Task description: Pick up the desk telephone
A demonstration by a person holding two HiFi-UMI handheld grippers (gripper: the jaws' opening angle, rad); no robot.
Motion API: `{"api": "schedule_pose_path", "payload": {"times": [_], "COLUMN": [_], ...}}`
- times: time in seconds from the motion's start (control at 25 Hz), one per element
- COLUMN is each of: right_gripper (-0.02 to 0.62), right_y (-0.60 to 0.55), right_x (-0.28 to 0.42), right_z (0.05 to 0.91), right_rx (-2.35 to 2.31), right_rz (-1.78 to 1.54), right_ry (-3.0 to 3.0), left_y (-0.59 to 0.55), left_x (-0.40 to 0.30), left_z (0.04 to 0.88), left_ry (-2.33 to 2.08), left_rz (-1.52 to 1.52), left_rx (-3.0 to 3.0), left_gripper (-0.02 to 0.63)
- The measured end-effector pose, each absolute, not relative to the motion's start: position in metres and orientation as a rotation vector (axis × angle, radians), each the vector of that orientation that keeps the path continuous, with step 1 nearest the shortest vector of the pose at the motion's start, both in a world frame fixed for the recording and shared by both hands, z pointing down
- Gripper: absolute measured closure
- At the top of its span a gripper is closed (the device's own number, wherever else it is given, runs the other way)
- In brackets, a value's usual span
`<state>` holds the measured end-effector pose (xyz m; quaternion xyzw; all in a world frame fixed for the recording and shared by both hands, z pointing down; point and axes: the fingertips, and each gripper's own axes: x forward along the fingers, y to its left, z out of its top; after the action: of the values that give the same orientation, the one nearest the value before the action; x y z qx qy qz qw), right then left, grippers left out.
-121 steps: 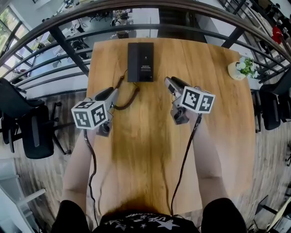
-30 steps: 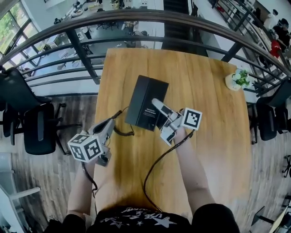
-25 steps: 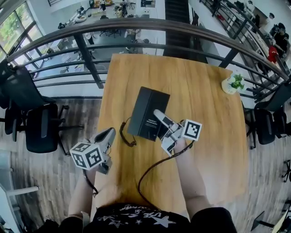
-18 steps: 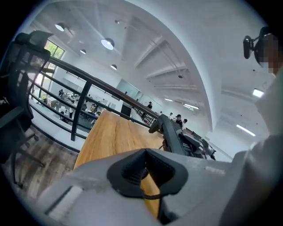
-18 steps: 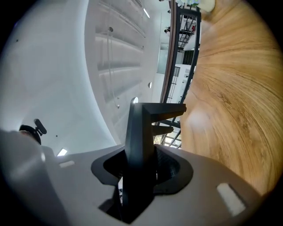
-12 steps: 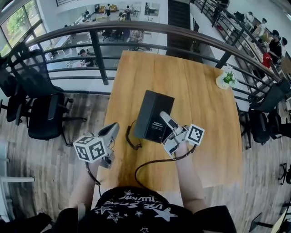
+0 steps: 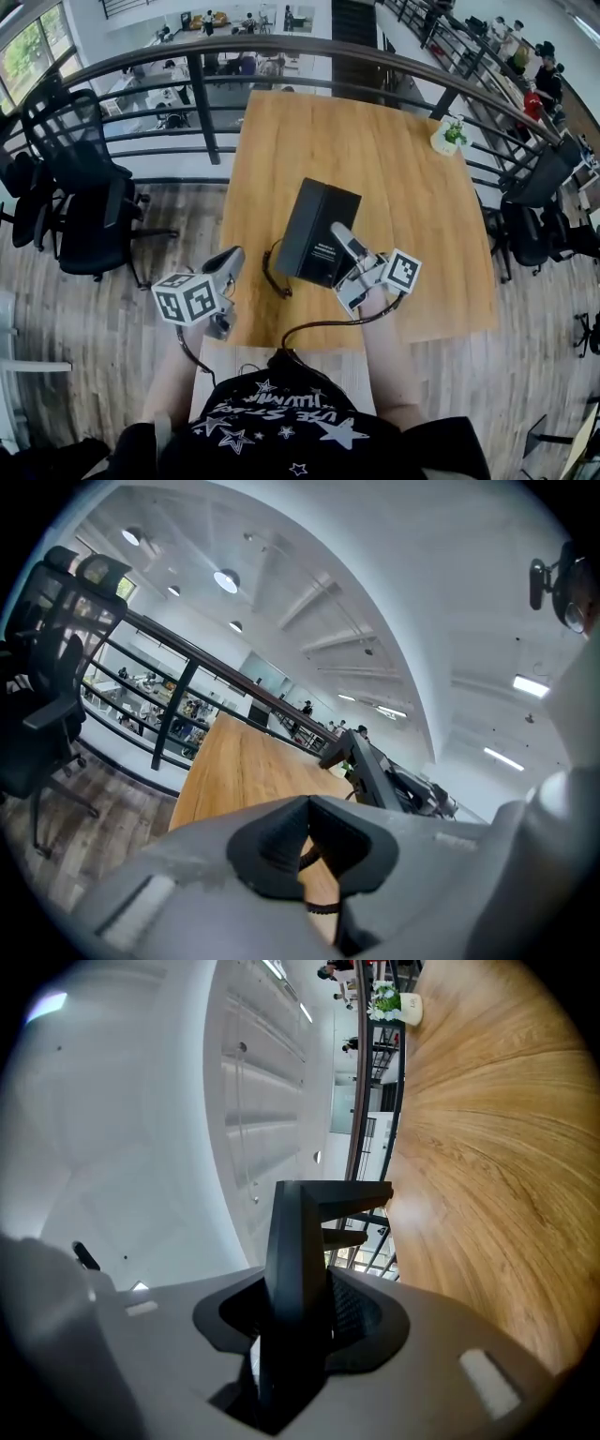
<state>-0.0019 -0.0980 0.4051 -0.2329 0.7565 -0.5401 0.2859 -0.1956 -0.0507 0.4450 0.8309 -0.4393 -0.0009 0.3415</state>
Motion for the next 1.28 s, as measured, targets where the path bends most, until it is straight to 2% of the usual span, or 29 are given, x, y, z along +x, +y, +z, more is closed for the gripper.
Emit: {"api": "schedule_pose_path", "payload": {"times": [0.64, 1.28], "right_gripper": [0.431, 0.431], "right_y": [0.058, 0.145], "right_x": [-0.052, -0.026], "right_z": [0.415, 0.423], "right_rx": [-0.674, -0.692], "right_rz": [-1.471, -1.497], "right_ry": [2.015, 1.942], "left_y": [0.092, 0.155], "left_x": [-0.237, -0.212], "left_z": [0.447, 0.446], "left_ry": [-1.111, -1.064], "left_rz": [0.015, 0.02], "left_rx": [2.151, 2.187], "left_gripper": [0.603, 0.603]}}
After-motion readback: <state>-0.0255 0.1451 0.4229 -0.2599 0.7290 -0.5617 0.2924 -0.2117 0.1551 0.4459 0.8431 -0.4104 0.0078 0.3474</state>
